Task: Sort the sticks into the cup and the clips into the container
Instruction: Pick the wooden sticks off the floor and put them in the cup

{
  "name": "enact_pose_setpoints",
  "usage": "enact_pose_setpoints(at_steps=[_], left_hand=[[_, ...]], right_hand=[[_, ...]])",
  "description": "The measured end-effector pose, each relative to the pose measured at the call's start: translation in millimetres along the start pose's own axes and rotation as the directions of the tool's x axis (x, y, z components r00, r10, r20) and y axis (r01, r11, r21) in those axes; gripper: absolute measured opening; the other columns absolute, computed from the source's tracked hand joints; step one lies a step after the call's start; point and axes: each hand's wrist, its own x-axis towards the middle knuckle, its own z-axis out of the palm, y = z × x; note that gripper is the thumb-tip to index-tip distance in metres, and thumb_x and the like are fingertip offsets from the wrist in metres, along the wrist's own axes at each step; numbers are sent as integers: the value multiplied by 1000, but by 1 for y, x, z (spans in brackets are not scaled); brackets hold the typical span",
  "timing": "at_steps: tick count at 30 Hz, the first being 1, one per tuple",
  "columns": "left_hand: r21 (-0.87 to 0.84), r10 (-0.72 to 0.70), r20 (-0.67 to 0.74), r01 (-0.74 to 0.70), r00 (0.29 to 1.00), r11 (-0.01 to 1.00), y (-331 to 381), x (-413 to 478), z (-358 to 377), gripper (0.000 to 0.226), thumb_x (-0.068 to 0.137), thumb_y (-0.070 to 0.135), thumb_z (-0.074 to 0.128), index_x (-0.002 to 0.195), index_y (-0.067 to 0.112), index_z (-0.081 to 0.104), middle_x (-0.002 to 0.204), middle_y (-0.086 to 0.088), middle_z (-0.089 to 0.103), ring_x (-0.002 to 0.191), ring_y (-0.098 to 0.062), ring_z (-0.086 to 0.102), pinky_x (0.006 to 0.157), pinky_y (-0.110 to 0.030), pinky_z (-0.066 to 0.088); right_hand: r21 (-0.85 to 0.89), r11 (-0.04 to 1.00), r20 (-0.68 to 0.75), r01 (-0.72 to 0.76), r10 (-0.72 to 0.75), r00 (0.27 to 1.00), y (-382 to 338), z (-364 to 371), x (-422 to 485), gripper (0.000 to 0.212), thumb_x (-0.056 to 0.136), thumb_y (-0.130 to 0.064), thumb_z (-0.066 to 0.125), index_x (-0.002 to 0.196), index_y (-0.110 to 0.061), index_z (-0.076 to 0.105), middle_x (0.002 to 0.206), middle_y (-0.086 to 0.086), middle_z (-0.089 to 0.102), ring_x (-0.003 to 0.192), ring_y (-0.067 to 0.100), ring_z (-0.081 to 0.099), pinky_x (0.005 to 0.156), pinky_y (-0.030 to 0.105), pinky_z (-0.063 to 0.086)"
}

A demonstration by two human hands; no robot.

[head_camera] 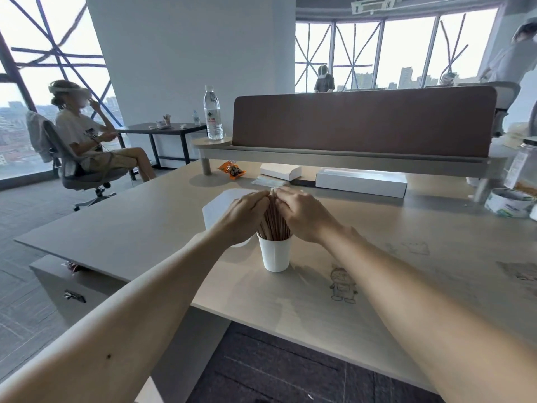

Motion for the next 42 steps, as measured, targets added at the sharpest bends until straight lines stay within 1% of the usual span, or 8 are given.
enact_pose_setpoints(at_steps=[3, 8, 10, 15, 23, 27, 34, 42], left_hand=[[72, -6, 46, 3, 999, 997, 5, -2, -2, 30, 100, 25, 33, 83, 12, 54, 82, -1, 58, 80, -23, 50, 80, -41, 42], [183, 51, -55, -40, 997, 982, 10, -5, -11, 31, 105, 23, 34, 106, 12, 64, 98, 2, 62, 90, -17, 55, 75, -25, 35], [132, 47, -112, -32, 993, 991, 5, -6, -16, 30, 104, 24, 36, 99, 11, 62, 95, -4, 65, 87, -23, 56, 76, -31, 39], [214, 2, -158, 32, 987, 976, -3, -24, -40, 39, 100, 34, 42, 132, 21, 59, 137, -3, 59, 118, -25, 58, 98, -41, 47], [324, 7, -248, 76, 969, 943, -27, -82, -116, 31, 99, 35, 45, 117, 21, 66, 123, -5, 66, 102, -25, 63, 89, -43, 53], [375, -94, -345, 229, 934, 898, -55, -144, -165, 25, 98, 29, 51, 111, 17, 69, 115, -6, 68, 99, -24, 62, 84, -29, 44], [355, -362, -481, 555, 798, 752, -127, -313, -236, 27, 97, 24, 52, 111, 10, 70, 116, -13, 69, 109, -31, 60, 85, -30, 41], [232, -668, -545, 857, 507, 460, -217, -550, -259, 26, 95, 23, 52, 111, 13, 70, 116, -12, 70, 109, -30, 62, 93, -35, 48]], right_hand=[[-66, 997, 25, -27, 29, 999, -4, -2, -2, 39, 101, -27, 32, 127, -15, 59, 137, 3, 58, 127, 27, 51, 107, 50, 38], [-79, 995, 36, -55, 58, 998, -15, -16, -8, 51, 104, -33, 28, 151, -14, 34, 153, 8, 42, 139, 28, 40, 112, 47, 35], [-98, 994, 8, -55, 56, 998, -16, -21, -9, 45, 104, -27, 31, 144, -9, 45, 150, 9, 47, 136, 27, 44, 110, 42, 38], [-139, 989, -8, -49, 49, 999, -29, -31, -6, 45, 104, -26, 34, 142, -10, 50, 149, 8, 48, 137, 26, 44, 108, 37, 37], [-89, 991, 6, 96, -95, 995, -113, -13, 18, 38, 100, -23, 43, 130, -10, 62, 131, 14, 63, 120, 33, 58, 96, 36, 46], [-40, 976, 68, 214, -211, 975, -182, 27, 22, 33, 97, -22, 46, 116, -6, 69, 118, 16, 69, 112, 34, 62, 96, 40, 49], [94, 897, 285, 433, -441, 851, -305, 154, -9, 33, 94, -23, 51, 117, -10, 70, 120, 14, 69, 112, 35, 62, 97, 44, 50], [252, 822, 545, 511, -557, 627, -402, 322, -97, 37, 94, -19, 52, 128, -12, 65, 132, 10, 64, 124, 27, 58, 106, 36, 44]])
